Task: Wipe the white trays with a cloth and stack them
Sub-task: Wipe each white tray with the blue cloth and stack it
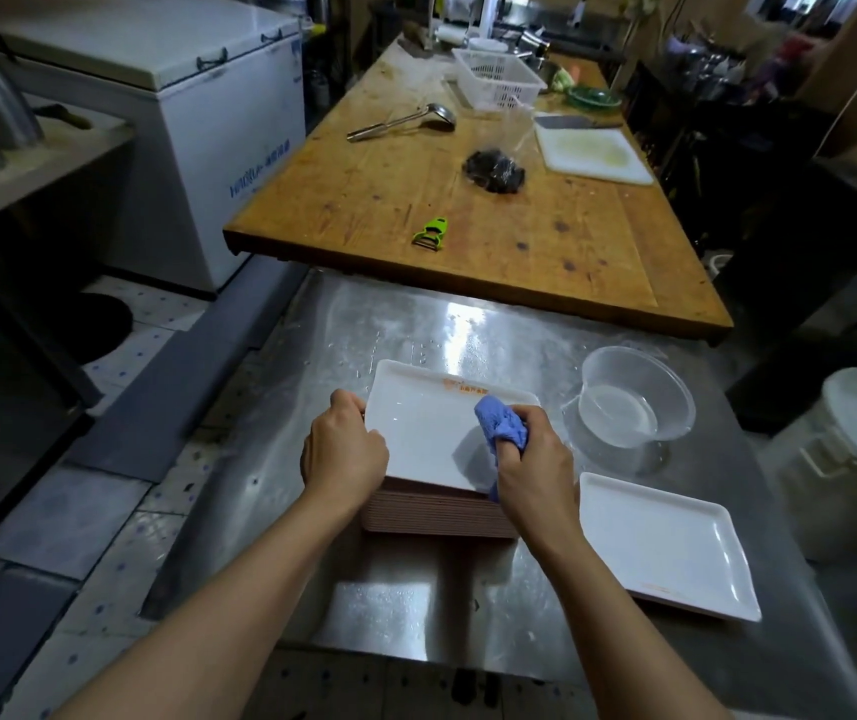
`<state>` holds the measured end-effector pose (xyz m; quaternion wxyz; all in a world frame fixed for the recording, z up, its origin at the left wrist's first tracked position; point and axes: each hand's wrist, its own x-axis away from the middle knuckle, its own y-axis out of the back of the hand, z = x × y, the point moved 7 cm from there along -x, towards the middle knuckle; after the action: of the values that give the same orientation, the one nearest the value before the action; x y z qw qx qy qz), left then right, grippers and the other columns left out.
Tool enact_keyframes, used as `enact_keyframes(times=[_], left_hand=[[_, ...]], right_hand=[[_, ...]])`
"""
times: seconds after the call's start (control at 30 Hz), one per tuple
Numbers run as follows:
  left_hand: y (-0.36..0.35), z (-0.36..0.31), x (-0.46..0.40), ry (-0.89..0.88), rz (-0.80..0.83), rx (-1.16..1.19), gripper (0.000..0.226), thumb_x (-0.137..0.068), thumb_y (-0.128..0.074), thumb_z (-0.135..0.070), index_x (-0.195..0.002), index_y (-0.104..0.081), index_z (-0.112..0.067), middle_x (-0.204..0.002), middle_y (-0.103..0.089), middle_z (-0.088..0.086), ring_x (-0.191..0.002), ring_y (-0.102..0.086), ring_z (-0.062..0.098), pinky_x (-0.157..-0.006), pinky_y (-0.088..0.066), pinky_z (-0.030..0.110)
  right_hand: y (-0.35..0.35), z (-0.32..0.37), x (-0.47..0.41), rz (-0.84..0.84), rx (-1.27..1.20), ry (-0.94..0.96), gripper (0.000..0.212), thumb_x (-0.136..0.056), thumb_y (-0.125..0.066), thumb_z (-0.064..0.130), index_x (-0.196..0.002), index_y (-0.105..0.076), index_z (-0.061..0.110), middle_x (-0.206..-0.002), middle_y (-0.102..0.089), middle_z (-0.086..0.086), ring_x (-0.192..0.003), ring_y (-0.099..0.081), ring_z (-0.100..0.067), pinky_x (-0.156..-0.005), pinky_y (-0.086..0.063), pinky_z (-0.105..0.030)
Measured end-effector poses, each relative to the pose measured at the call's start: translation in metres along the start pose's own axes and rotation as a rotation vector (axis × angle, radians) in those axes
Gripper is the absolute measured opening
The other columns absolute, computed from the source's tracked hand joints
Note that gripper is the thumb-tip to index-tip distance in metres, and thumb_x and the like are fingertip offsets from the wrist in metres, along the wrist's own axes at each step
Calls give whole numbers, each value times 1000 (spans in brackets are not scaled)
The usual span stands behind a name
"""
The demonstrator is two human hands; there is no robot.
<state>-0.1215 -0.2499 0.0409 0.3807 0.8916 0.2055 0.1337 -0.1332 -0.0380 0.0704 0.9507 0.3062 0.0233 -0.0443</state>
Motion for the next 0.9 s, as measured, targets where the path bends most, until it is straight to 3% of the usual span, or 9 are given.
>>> enact_keyframes(times=[0.2, 0.33, 0.4, 0.47, 0.57, 0.67, 0.73, 0.83, 0.9], left_hand=[[-21, 15, -8, 303, 188, 498, 20, -81, -44, -1, -98, -45, -11, -84, -52, 2, -70, -48, 17, -52, -33, 28], [-29, 9, -4, 319, 256, 703, 16, -90, -44, -6, -91, -59, -11, -80, -65, 5, -64, -59, 18, -49, -43, 23], [-32, 3, -2, 296, 262, 741, 23, -97, -41, -17, -89, -63, -14, -86, -69, 8, -72, -66, 22, -62, -54, 31], [-33, 0, 1, 286, 266, 755, 26, -100, -38, -22, -92, -63, -16, -94, -69, 12, -84, -66, 29, -81, -54, 42], [-32, -3, 6, 249, 272, 823, 28, -101, -37, -24, -92, -62, -17, -97, -70, 12, -85, -67, 28, -82, -53, 44], [-27, -5, 6, 228, 267, 942, 30, -102, -36, -24, -95, -64, -17, -93, -73, 10, -84, -69, 27, -75, -56, 40], [-22, -7, 6, 217, 268, 1006, 31, -103, -34, -23, -96, -64, -18, -90, -74, 8, -81, -71, 24, -66, -58, 35], [-14, -13, 6, 168, 236, 1016, 30, -103, -34, -23, -96, -63, -17, -95, -71, 12, -86, -69, 26, -74, -57, 40], [-11, -14, 9, 150, 216, 1033, 30, -103, -35, -23, -94, -63, -18, -91, -72, 9, -83, -70, 22, -67, -57, 34]], right_hand=[[3, 0, -3, -19, 21, 6, 14, -92, -45, 10, -99, -52, 21, -86, -55, 5, -71, -47, 1, -57, -34, 0], [-4, 2, -6, 11, 0, 25, 21, -90, -47, 8, -108, -55, 14, -98, -58, 0, -78, -50, -8, -61, -38, -6], [-11, 8, -6, 27, -40, 42, 28, -90, -48, 7, -115, -53, 16, -105, -56, 1, -90, -53, -14, -72, -43, -17], [-18, 19, -6, 37, -64, 75, 32, -90, -49, 7, -119, -51, 20, -108, -54, 3, -97, -53, -16, -80, -44, -25], [-35, 29, -5, 160, 3, 128, 31, -92, -52, 17, -122, -50, 22, -120, -46, -1, -116, -46, -19, -91, -37, -22], [-49, 31, 4, 280, 194, 184, 46, -94, -44, 43, -136, -44, 22, -151, -20, -1, -139, -13, -17, -113, -12, -30], [-41, 42, 9, 208, 209, 279, 48, -92, -35, 41, -131, -51, 18, -150, -22, -4, -136, -16, -19, -113, -14, -31], [-34, 53, 11, 107, 370, 435, 32, -91, -50, 21, -118, -61, 8, -132, -43, -14, -118, -38, -29, -96, -35, -35], [-25, 49, -2, 35, 453, 397, 27, -88, -57, 15, -113, -63, 6, -125, -46, -16, -111, -41, -30, -88, -33, -30]])
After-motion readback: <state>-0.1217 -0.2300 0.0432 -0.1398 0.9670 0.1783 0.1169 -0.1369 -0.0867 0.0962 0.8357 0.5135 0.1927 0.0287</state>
